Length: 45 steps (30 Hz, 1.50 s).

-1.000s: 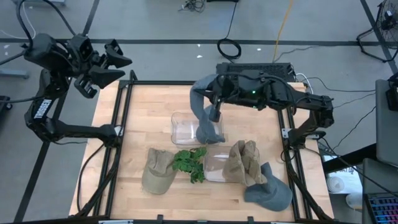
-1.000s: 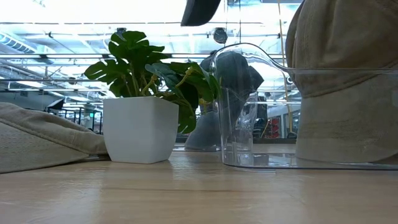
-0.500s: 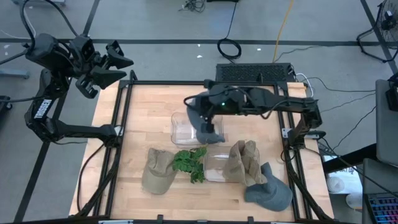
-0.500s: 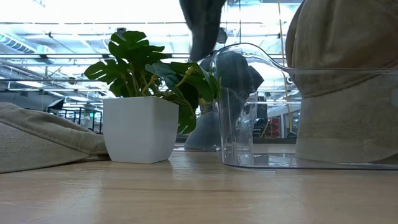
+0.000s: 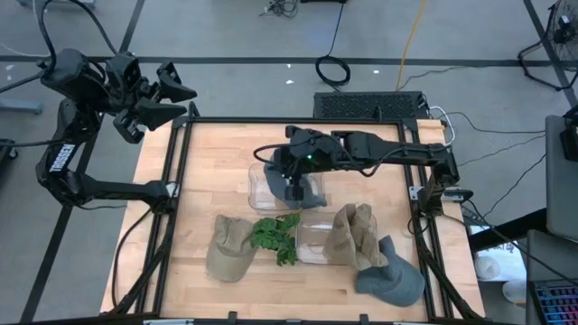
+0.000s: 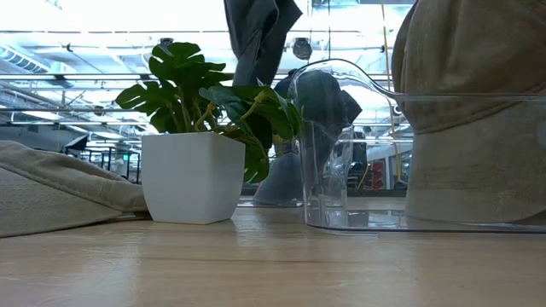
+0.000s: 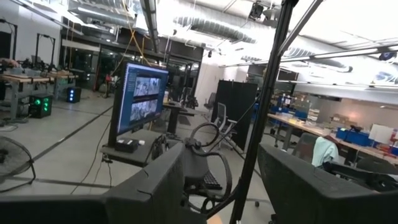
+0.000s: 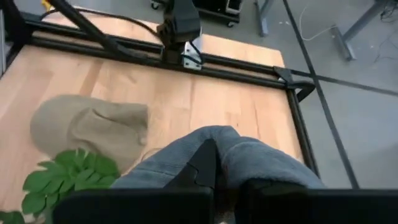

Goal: Pick & Place hat
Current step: Put the top gray cap into the top transparent bin

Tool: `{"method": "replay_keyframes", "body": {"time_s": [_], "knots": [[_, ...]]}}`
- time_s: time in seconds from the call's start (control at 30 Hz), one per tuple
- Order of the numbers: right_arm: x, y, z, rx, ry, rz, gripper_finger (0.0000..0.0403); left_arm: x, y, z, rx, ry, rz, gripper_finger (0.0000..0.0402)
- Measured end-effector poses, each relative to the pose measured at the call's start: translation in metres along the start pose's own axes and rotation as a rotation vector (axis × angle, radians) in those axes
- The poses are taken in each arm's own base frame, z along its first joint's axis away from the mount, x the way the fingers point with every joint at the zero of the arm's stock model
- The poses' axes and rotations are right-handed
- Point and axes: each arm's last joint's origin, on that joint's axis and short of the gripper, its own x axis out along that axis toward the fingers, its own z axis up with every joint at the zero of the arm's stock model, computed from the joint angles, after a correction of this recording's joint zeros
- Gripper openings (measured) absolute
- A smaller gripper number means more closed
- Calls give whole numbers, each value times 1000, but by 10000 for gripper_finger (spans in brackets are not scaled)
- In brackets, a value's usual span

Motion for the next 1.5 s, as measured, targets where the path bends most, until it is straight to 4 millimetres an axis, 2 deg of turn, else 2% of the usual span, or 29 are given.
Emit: {"method": "replay_keyframes", "body": {"time_s": [0.27,0.43,0.63,0.73,1.07,1.23,1.5], "knots": [[15,5,-13,67,36,46,8,0,0,0,-1,0,0,209],[31,12,-27,110,80,117,8,0,0,0,1,0,0,209],[46,17,-50,129,165,124,7,0,0,0,8,0,0,209],[49,13,-57,130,181,115,7,0,0,0,9,0,0,209],[51,-3,-62,189,176,209,17,0,0,0,2,0,0,209],[46,-5,-59,191,161,222,44,0,1,-2,-19,13,5,209],[39,-7,-57,187,150,215,122,0,1,-3,-18,22,8,209]]}}
